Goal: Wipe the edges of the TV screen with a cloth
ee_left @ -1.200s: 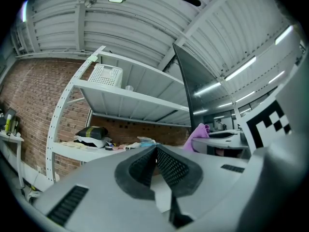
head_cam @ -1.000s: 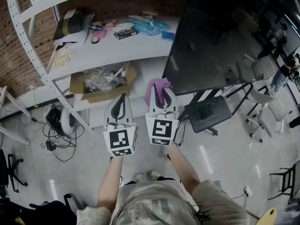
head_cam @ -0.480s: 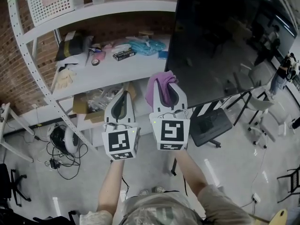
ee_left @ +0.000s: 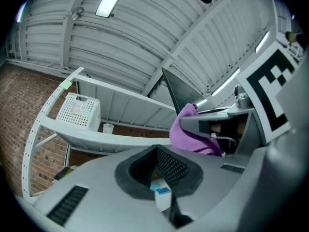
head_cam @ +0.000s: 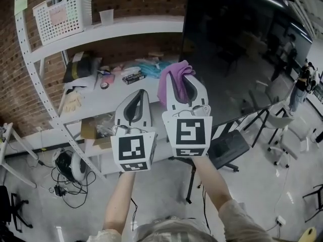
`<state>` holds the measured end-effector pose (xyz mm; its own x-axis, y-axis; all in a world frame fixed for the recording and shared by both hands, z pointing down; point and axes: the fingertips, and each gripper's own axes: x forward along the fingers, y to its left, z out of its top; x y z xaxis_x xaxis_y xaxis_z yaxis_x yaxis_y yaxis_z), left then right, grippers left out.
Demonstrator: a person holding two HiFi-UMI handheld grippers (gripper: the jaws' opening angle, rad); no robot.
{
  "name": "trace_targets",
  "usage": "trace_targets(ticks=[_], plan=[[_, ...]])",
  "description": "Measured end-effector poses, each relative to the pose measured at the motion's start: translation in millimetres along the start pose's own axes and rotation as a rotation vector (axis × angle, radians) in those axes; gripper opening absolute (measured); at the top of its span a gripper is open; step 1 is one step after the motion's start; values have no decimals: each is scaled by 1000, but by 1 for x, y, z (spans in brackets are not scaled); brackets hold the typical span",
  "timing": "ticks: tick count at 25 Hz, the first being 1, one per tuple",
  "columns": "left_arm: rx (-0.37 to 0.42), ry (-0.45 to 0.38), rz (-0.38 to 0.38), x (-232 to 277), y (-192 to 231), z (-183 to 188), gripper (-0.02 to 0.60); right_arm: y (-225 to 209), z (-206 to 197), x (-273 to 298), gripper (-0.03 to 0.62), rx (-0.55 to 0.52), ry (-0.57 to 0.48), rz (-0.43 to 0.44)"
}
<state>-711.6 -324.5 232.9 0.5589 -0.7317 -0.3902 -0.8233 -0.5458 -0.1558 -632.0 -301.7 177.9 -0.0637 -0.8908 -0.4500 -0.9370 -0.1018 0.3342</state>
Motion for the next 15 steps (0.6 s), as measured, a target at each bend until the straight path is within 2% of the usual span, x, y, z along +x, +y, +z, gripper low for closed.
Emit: trace_targets(ticks=[6,9,15], plan=[[31,-70,-33,22,-2,48,15,-20,56,21,62,-56,-72,-16],[50,-117,-45,33,-3,78,15,-32,83,34,63,-46,-100,-17],[78,-170,-69,51,-8,121,15,-48,122,54,63,-95,-126,-26]])
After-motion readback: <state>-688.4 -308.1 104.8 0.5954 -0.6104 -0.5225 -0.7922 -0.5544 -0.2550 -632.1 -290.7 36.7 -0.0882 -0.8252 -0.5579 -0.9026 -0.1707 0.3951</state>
